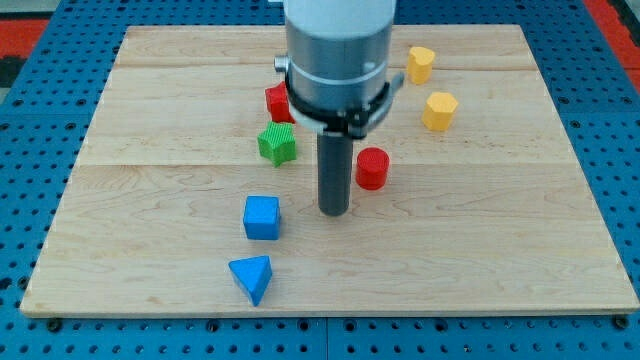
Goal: Slide blue triangle towards the blue cube
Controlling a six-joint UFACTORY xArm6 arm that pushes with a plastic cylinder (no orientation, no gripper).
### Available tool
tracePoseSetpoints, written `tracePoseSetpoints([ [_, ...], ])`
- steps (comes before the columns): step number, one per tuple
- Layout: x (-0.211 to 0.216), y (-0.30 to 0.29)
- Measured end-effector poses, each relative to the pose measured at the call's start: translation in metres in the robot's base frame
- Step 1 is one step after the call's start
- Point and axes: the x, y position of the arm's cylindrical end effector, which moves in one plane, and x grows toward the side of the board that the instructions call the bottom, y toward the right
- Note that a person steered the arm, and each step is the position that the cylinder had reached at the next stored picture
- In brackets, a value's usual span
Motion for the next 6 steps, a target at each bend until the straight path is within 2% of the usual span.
tracePoseSetpoints([
  [1,0.026,-0.055],
  [2,0.018,-0.108],
  [3,0.018,-0.130],
  [4,0.048,-0.180],
  [5,0.097,-0.178],
  [6,0.099,-0.112],
])
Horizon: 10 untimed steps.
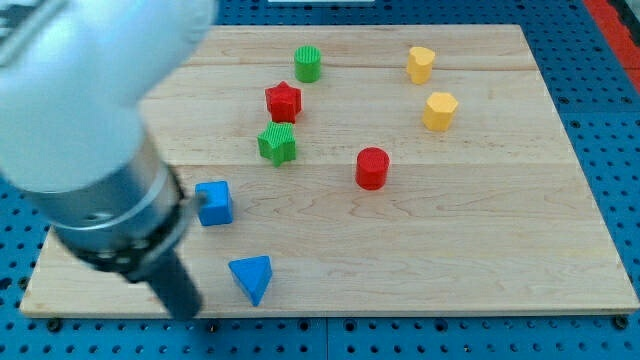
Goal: Slide blue triangle towards the blue cube
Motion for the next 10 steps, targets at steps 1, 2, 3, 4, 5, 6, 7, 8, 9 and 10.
tracePoseSetpoints([
  [1,-0.003,0.079],
  [2,-0.013,0.115],
  [3,-0.006,0.136],
  [4,0.000,0.098],
  [5,-0.022,0.060],
  [6,-0.044,0.060],
  [7,-0.013,0.072],
  [8,-0.019,0.014],
  [9,-0.046,0.044],
  [10,-0.068,0.091],
])
